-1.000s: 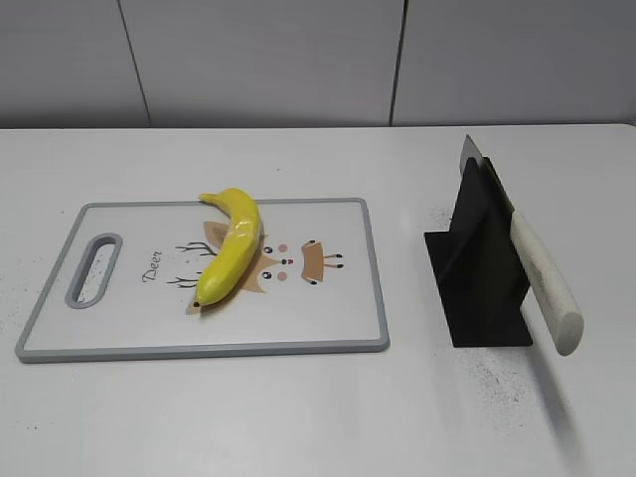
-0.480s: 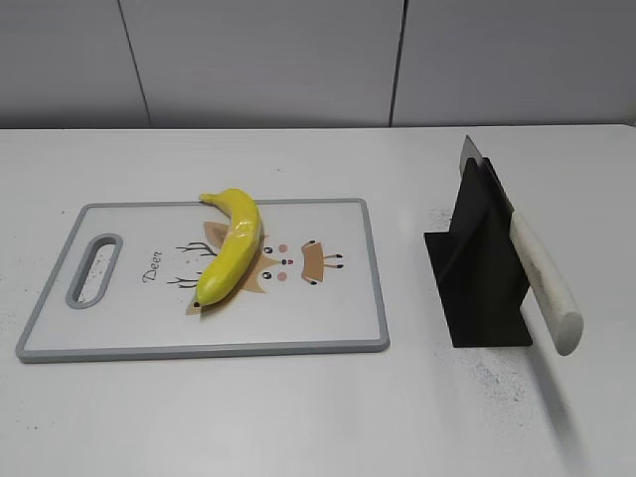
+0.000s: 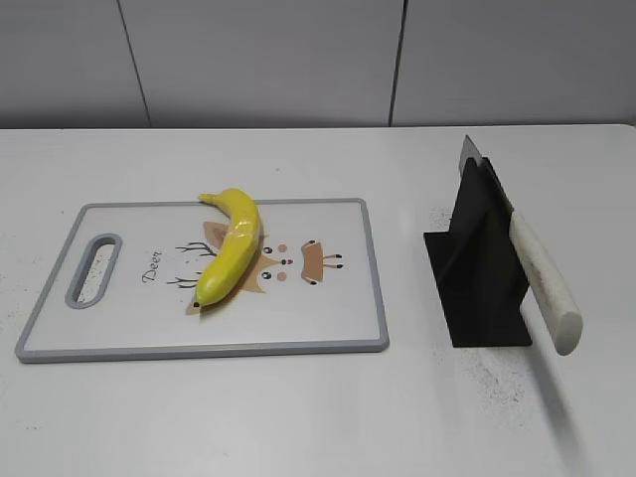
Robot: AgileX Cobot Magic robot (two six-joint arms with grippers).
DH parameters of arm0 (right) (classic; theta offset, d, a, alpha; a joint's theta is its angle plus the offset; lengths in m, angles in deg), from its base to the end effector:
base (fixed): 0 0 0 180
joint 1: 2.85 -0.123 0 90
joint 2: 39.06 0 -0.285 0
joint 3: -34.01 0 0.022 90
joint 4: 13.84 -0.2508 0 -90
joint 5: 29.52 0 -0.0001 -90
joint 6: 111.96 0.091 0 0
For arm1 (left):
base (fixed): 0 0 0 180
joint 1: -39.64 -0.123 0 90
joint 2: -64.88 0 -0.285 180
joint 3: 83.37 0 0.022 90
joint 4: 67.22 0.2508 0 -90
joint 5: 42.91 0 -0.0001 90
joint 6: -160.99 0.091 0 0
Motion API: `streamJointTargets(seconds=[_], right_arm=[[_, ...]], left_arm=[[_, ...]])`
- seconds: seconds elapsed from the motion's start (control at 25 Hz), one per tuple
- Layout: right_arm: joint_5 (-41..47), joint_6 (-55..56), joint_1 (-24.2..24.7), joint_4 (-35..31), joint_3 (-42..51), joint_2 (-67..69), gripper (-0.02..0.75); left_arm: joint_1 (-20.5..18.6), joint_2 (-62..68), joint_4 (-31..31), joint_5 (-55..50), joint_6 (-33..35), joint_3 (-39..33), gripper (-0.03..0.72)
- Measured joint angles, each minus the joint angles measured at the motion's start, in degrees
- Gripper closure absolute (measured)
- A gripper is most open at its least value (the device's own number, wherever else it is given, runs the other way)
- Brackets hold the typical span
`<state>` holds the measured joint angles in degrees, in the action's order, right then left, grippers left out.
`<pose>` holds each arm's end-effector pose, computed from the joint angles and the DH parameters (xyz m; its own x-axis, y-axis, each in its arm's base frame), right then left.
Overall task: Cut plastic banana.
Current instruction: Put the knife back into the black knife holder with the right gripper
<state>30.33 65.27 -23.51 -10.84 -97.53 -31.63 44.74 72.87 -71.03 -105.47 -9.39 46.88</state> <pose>-0.0036 -0.0058 0.2792 -0.3813 -0.2234 -0.8971 -0.3437 0.9351 -0.0868 -0.0039 -0.0050 0.2692 -0.4780 0.1798 -0.8598 0.2068 0.9743 0.0887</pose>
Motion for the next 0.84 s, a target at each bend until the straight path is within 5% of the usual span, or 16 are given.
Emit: streamJointTargets(seconds=[0.44,0.84], right_arm=[[-0.01,0.04,17.51,0.00,0.00,0.00,0.197],[-0.01,0.11,19.03,0.06,0.00,0.00,0.197]], left_arm=[[0.00,0.00,0.00,0.00,0.00,0.00,0.116],[0.00,0.00,0.00,0.00,0.00,0.00,0.123]])
